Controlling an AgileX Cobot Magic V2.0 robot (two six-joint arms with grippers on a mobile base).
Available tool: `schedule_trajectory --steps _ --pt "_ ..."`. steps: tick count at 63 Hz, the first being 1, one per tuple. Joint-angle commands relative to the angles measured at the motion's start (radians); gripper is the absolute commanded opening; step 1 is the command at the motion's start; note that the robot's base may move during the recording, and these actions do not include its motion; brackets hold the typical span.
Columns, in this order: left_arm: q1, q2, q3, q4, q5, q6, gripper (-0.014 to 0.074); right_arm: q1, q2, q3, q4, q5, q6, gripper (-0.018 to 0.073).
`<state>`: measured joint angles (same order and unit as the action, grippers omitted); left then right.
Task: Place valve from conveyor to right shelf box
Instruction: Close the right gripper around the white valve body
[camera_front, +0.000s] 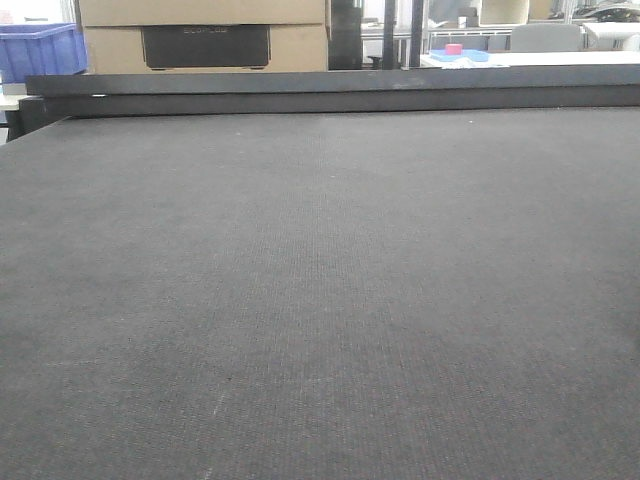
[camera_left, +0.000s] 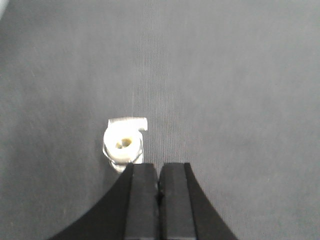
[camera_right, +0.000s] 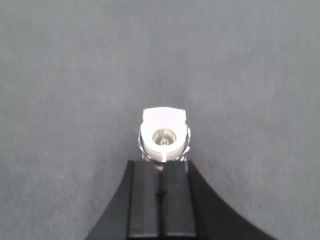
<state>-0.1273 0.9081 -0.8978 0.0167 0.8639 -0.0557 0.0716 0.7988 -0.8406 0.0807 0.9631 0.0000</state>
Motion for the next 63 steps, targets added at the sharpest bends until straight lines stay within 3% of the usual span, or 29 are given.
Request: schedule_trajectory --steps 1,16,38,43,57,63 --pt "0.005 0.097 -0.065 -0.006 0.026 0.0 -0.0111 -0.006 0.116 -0.084 -0.013 0.074 0.0 -0.0163" --pt "0.005 0.225 -0.164 -0.023 0.035 0.0 -0.0111 -0.006 0.295 -0.231 -0.035 0.215 0.0 -0.0163" --pt "0.005 0.229 -0.164 -0.023 0.065 0.0 -0.0111 -0.006 0.487 -0.303 -0.035 0.258 -0.044 -0.0133" --pt "0.005 0.229 -0.164 -0.023 0.065 0.0 -0.0111 -0.006 0.51 -0.303 -0.035 0.258 -0.044 -0.0039" --pt "0.005 0.232 -0.164 -0.023 0.068 0.0 -0.0111 -0.006 0.534 -0.303 -0.035 0.258 -0.046 0.0435" --pt "0.005 0.232 -0.164 -0.023 0.068 0.0 -0.0111 -0.006 0.562 -0.289 -0.035 0.254 -0.046 0.0482"
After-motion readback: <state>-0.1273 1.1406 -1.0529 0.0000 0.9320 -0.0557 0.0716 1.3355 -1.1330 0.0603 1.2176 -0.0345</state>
